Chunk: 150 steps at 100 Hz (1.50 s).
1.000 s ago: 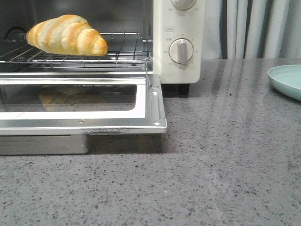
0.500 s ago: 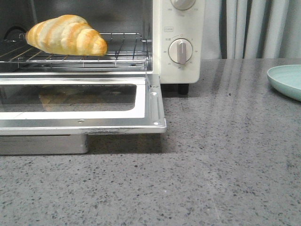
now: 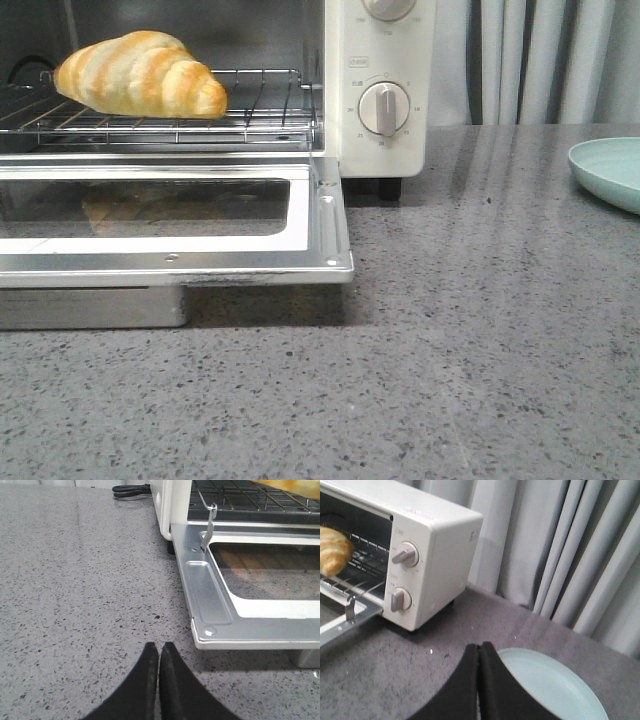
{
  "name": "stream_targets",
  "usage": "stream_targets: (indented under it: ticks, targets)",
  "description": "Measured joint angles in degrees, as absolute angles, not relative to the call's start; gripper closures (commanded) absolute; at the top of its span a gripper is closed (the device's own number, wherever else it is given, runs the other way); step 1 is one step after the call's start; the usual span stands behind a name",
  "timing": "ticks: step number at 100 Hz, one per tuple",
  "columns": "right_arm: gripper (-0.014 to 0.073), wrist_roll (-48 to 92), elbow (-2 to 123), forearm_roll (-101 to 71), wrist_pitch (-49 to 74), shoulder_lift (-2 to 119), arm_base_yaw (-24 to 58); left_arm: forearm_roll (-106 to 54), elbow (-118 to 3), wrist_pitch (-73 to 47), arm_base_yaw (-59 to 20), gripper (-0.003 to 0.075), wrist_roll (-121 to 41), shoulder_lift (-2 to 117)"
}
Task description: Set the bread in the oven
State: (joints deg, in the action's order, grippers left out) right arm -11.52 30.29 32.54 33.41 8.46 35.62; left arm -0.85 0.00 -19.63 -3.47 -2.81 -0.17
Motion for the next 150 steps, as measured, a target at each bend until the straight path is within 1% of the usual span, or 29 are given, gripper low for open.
stream_targets:
  ticks: [11, 27, 32, 37, 50, 61, 79, 150]
  targets:
    - [0.0663, -11.5, 23.3, 28.5, 18.6, 8.5, 29.0, -0.8, 0.0, -19.6, -3.5, 0.0741, -2.7, -0.2]
    - [0.0663, -9.5, 9.1, 19.5, -1.3, 9.0, 20.2, -0.8, 0.0, -19.6, -3.5, 0.0741, -2.7, -0.2]
    - [0.0663, -9.1, 4.6, 17.5, -5.8, 9.1, 18.2, -0.8, 0.0, -19.6, -3.5, 0.0741, -2.7, -0.2]
    - [0.0663, -9.0, 0.7, 16.1, -8.0, 9.0, 16.7, -0.8, 0.0, -19.6, -3.5, 0.0741, -2.7, -0.2]
    - [0.0663, -8.7, -0.6, 14.2, -1.6, 4.7, 13.8, -0.9, 0.0, -19.6, -3.5, 0.0741, -2.7, -0.2]
    - [0.0663, -8.7, -0.6, 13.1, 7.6, 0.2, 11.4, -0.9, 0.0, -19.6, -3.5, 0.0741, -2.7, -0.2]
    - [0.0663, -8.7, -0.6, 12.4, 19.0, -0.4, 9.5, -0.9, 0.0, -19.6, -3.5, 0.0741, -2.7, -0.2]
    - [0.0663, -8.7, -0.6, 12.4, 19.4, -0.4, 9.4, -0.9, 0.0, -19.6, -3.5, 0.0741, -2.7, -0.2]
